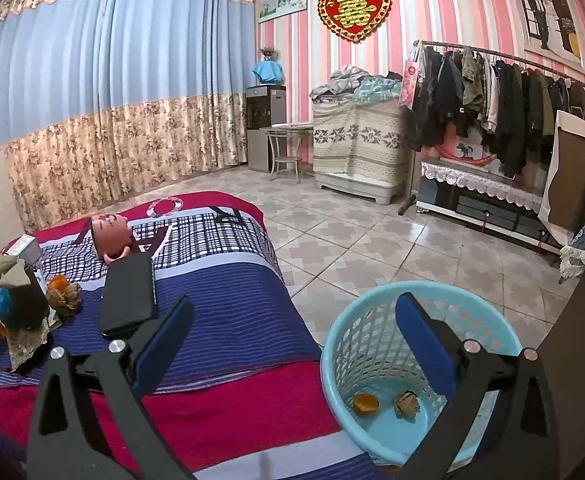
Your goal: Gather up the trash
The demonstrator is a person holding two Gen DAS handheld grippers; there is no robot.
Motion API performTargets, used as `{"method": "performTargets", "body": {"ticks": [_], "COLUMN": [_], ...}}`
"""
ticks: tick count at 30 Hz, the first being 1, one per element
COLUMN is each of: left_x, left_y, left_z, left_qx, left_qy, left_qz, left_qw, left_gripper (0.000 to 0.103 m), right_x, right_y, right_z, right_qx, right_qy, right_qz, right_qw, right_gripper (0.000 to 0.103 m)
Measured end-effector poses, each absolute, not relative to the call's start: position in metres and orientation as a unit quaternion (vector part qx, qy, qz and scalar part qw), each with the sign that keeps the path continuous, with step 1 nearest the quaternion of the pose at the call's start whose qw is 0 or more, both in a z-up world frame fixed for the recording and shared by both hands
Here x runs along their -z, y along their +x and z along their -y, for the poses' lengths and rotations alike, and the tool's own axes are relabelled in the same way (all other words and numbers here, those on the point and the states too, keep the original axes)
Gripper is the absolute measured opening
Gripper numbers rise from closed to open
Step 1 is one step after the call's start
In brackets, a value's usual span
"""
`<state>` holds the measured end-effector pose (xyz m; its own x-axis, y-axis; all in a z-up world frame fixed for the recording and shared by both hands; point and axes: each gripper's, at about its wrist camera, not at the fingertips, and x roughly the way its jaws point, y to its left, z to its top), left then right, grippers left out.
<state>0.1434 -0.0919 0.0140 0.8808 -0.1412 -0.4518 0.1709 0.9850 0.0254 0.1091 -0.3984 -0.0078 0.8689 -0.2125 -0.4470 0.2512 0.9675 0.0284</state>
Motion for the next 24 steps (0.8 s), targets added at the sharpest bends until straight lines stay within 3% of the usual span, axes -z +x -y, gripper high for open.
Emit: {"method": "performTargets", "body": {"ticks": [24], "left_x": [-0.012], "left_y": [0.137], "left_z": [-0.022], "left_qx": [0.003], "left_qy": [0.015], "left_qz": [-0.243], "left_qw": [0.970], "left_gripper": [0.097], "right_x": [0.010], "right_y": [0.121], "right_z": [0.342], "right_qx": [0.099], "right_qy": [0.041], "right_qz": [-0.223], "right_qw": [0.969], "right_gripper": [0.099]}}
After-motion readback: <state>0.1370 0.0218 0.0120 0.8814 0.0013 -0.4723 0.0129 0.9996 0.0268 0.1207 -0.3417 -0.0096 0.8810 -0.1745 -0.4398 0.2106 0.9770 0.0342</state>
